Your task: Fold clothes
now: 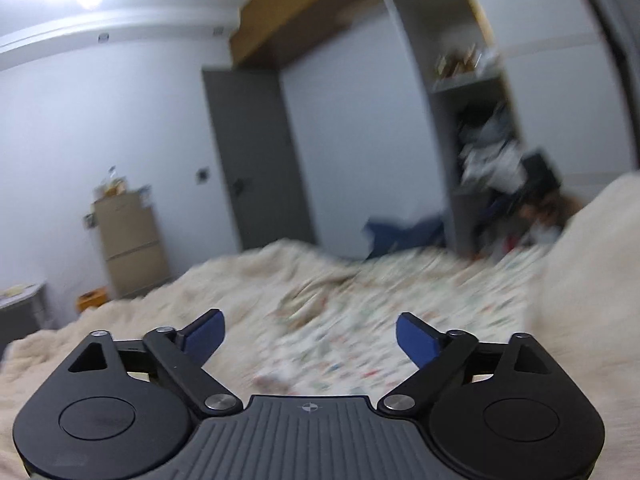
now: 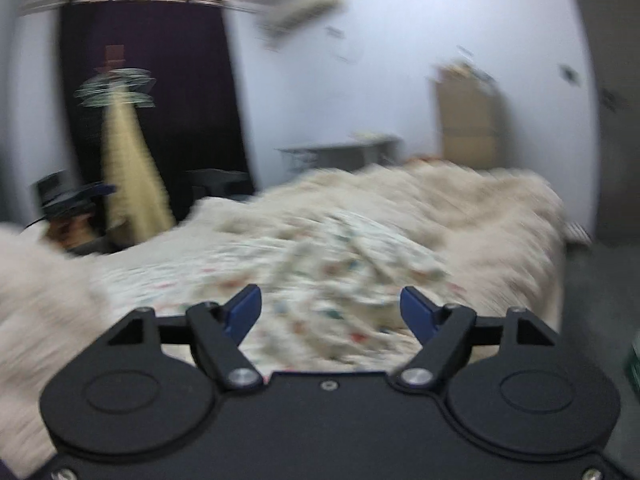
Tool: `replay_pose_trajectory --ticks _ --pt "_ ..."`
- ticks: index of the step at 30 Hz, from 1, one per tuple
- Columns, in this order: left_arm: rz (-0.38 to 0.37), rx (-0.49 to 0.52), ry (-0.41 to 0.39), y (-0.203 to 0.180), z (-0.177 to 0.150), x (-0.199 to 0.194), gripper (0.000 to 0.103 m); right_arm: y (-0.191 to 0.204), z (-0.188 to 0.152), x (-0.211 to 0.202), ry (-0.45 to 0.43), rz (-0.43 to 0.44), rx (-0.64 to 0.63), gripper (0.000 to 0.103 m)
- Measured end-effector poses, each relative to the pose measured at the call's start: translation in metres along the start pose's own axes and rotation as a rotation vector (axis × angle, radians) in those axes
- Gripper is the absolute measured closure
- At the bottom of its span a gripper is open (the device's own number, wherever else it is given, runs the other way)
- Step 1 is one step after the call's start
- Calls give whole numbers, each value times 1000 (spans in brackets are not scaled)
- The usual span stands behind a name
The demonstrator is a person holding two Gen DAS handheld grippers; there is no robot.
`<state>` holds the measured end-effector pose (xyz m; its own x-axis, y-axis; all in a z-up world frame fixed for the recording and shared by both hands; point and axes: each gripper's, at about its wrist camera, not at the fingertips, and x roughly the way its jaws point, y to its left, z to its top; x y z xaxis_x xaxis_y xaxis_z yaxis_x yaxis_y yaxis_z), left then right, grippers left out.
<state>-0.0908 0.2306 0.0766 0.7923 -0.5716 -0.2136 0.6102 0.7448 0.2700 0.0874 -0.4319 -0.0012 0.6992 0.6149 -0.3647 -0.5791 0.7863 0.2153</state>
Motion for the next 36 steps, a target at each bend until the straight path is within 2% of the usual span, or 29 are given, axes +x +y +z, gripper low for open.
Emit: replay_pose_trajectory --ticks 3,6,7,9,11,13,16,18,21,22,23,24,25,26,28,32,36 --pt "-4 -9 44 26 7 56 4 -59 5 59 108 -67 177 22" --pt "14 -99 109 57 10 121 3 -94 -13 86 148 -110 336 23" --pt "24 -149 136 68 10 141 3 -116 -22 100 140 -112 436 23" --pt "48 -274 193 89 8 179 3 -132 -40 108 110 -102 560 23" --pt "85 -444 241 111 -1 207 4 -138 -56 114 61 -74 665 22" --pt "109 -621 284 130 -14 234 7 -138 -68 118 16 -18 714 23" --pt "85 -857 340 147 -39 272 8 -131 -78 130 -1 41 739 24" --pt "60 -983 389 153 -55 300 20 -127 -82 138 4 34 738 32" --pt "-28 -1003 499 133 -74 338 45 -128 -86 144 -15 33 765 50" --pt "-57 -993 518 125 -77 345 66 -129 -86 145 -21 38 768 62" --pt "-83 -980 526 119 -78 351 78 -127 -88 145 -33 47 771 69" --pt "-95 -960 527 113 -77 354 86 -125 -89 144 -44 53 771 72" --pt "-89 -938 509 111 -72 353 100 -124 -90 142 -54 50 765 79" --pt "-76 -919 479 111 -66 349 100 -123 -89 140 -59 46 761 88" --pt "-25 -941 353 123 -49 332 101 -120 -89 136 -85 19 738 92" --pt "18 -982 104 144 -11 292 101 -114 -89 127 -112 -33 721 94" --pt "123 -917 -54 154 28 257 101 -109 -90 130 -107 -73 697 94"
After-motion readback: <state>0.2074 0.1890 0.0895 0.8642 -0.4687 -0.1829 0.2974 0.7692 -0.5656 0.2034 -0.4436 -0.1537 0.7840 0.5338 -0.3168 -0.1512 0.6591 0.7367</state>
